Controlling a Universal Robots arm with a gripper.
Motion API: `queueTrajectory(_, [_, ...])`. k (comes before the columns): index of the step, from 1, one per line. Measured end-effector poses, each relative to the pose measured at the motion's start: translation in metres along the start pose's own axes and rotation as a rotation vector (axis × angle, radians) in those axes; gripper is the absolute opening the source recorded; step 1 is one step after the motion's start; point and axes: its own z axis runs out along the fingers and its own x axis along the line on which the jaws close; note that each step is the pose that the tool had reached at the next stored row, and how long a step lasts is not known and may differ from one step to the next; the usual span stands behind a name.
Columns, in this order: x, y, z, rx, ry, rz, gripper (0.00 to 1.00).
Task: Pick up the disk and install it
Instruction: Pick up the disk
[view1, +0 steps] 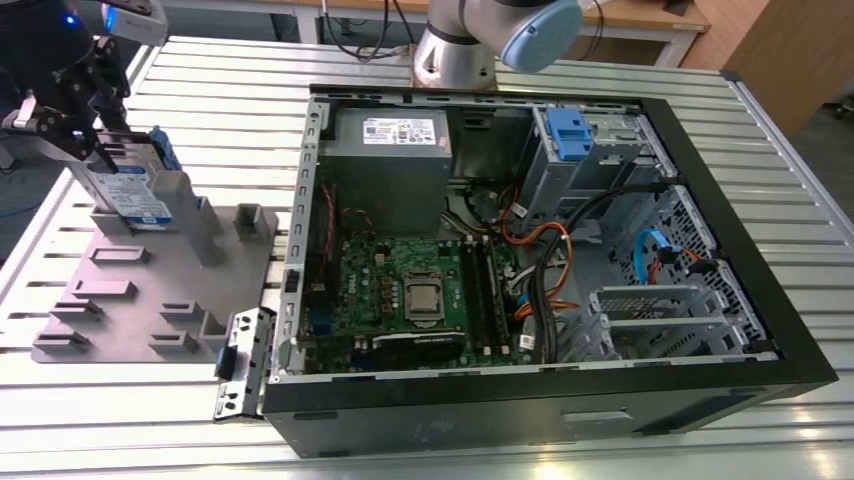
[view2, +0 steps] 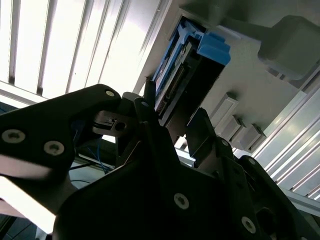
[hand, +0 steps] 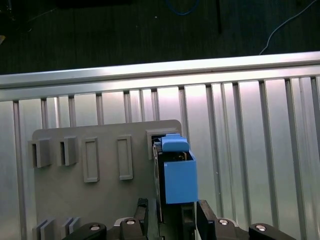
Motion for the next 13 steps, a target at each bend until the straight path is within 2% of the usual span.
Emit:
queueTrajectory(3, [0.0,-0.0001,0.0,0.0,0.0,0.0,0.49])
queueTrajectory(4, [0.0,-0.0001,0.0,0.0,0.0,0.0,0.42])
queueTrajectory(10, [0.0,-0.0002,0.0,0.0,0.0,0.0,0.42])
queueTrajectory(13, [-0.0001,-0.0002,-0.0023,-0.0001,0.0001,0.0,0.42])
